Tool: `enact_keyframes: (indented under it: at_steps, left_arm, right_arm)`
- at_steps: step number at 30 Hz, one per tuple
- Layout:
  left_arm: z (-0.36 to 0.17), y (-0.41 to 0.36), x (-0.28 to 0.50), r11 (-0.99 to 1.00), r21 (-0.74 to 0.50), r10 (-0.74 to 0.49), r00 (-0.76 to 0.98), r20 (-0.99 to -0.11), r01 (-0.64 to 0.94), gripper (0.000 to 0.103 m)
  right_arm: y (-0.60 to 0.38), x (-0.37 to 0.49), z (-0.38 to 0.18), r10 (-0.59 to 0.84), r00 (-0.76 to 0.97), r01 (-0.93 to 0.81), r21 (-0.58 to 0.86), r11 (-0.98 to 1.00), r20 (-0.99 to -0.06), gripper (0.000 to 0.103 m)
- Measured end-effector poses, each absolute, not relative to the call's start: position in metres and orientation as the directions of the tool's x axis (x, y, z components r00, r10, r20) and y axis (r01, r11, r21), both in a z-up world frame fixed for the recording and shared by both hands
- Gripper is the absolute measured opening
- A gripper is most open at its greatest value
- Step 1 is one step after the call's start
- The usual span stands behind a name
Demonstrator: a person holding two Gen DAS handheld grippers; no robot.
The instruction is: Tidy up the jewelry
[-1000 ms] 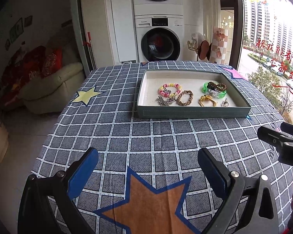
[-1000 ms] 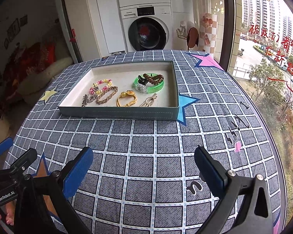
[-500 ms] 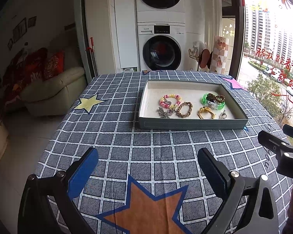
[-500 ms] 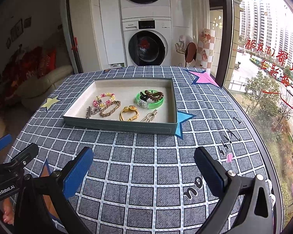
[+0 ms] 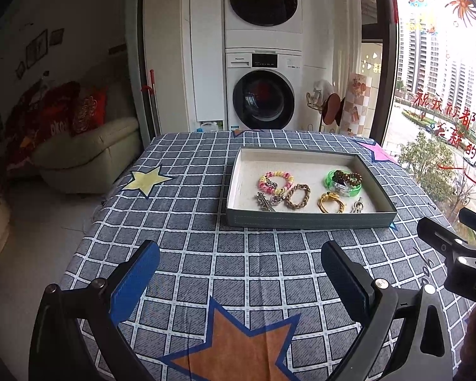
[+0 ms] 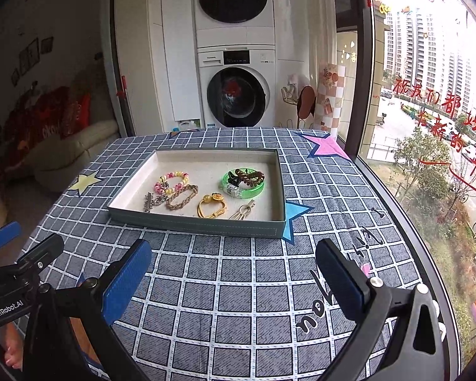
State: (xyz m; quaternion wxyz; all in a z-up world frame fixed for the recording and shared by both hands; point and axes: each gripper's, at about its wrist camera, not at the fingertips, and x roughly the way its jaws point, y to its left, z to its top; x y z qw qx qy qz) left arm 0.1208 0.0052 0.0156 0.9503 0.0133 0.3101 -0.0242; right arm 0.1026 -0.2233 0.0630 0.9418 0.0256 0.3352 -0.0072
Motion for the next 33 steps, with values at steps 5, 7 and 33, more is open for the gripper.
enact_keyframes:
  at_steps: [5, 7, 33]
  left_arm:
    - [0.016, 0.002, 0.123, 0.997, 0.019, -0.046, 0.813, -0.580, 0.070, 0.103]
    - [0.014, 0.001, 0.125, 0.997, 0.023, -0.047, 0.813, -0.580, 0.074, 0.103]
    - [-0.020, -0.013, 0.171, 0.997, 0.050, -0.012, 0.748, -0.663, 0.060, 0.103]
  right_arm:
    - [-0.217, 0.105, 0.063, 0.004, 0.777, 0.020, 0.030, 0.999, -0.629, 0.103]
    - [-0.215, 0.106, 0.062, 0.007, 0.774, 0.018, 0.034, 0.999, -0.633, 0.103]
    - [-0.221, 0.139, 0.036, -0.014, 0.734, 0.071, 0.057, 0.996, -0.679, 0.103]
